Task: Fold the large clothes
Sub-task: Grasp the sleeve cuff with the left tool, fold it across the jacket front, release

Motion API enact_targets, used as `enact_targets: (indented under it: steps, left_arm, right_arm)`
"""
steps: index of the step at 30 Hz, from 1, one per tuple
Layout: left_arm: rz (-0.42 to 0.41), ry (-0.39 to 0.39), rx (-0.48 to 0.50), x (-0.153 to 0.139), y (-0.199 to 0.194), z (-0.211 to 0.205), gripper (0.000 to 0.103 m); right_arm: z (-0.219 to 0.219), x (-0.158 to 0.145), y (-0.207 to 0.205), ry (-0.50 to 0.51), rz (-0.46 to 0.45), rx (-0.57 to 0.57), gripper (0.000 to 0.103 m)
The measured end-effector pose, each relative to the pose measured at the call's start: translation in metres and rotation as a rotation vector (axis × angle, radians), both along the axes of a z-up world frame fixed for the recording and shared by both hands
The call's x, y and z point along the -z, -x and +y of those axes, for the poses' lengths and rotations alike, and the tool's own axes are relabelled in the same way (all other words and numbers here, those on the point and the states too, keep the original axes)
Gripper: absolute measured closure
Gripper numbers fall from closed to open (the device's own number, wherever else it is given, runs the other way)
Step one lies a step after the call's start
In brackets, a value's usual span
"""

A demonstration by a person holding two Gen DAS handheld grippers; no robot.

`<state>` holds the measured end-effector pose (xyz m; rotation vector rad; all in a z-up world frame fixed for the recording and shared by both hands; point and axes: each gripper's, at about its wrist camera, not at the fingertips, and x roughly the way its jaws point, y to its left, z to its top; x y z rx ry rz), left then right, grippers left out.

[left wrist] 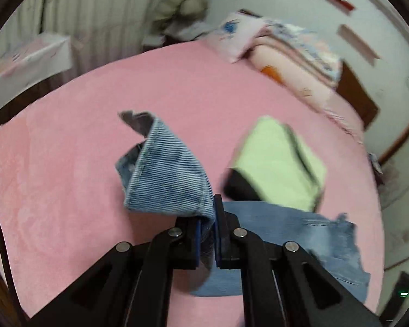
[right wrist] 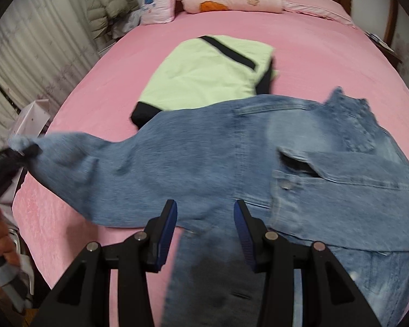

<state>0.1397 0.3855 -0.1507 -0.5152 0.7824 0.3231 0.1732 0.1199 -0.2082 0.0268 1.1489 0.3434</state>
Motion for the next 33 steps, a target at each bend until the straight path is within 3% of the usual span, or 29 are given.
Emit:
enact_targets:
  steps: [5, 10, 14, 19, 24, 27, 29, 33]
  left_arm:
    - [-0.119, 0.006, 0.166, -0.047, -0.017, -0.091, 0.099]
    - [-0.145, 0.041, 0.353, -0.052, -0.043, -0.193, 0.099]
    - [-0.095, 0.068, 0.493, -0.025, -0.065, -0.279, 0.099]
    - [0.044, 0.011, 0.631, 0.039, -0.081, -0.371, 0.098]
    - [0.197, -0.073, 0.729, 0.102, -0.073, -0.419, 0.097]
    - [0.253, -0.069, 0.773, 0.116, -0.066, -0.415, 0.076]
    - [0.276, -0.039, 0.797, 0.116, -0.059, -0.410, 0.044]
    - [0.248, -0.064, 0.825, 0.092, -0.033, -0.398, 0.033]
  right_arm:
    - [-0.059, -0.009, 0.002, -0.006, -0.010, 0.057, 0.060]
    - [-0.132, -0.010, 0.004, 0.012, -0.017, 0.151, 0.060]
    - [-0.189, -0.005, 0.009, 0.022, 0.004, 0.239, 0.060]
    - [-0.245, 0.007, 0.018, 0.050, 0.020, 0.318, 0.059]
    - [-0.281, 0.026, 0.025, 0.063, 0.060, 0.359, 0.059]
    - [-0.294, 0.035, 0.026, 0.047, 0.086, 0.366, 0.059]
    - [-0.298, 0.038, 0.025, 0.025, 0.101, 0.363, 0.059]
    - [-0.299, 0.039, 0.018, -0.055, 0.125, 0.352, 0.059]
